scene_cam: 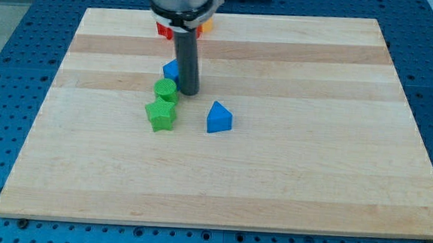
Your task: Move the blue triangle towards right of green circle
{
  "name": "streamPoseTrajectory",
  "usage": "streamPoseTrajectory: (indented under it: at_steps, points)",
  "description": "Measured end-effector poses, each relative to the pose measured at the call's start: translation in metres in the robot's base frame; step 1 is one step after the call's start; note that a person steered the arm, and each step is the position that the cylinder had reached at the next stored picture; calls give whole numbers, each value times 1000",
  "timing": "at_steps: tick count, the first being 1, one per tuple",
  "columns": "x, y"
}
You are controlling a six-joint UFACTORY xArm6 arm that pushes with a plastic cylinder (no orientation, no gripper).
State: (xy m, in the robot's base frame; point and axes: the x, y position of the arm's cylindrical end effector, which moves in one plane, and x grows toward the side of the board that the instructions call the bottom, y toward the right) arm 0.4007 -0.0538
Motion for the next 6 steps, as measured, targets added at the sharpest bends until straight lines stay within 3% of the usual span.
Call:
streamPoseTrajectory:
  at_steps: [1, 2, 6]
  points:
    - [-4, 47]
    - [-37, 65]
    - [-42, 29]
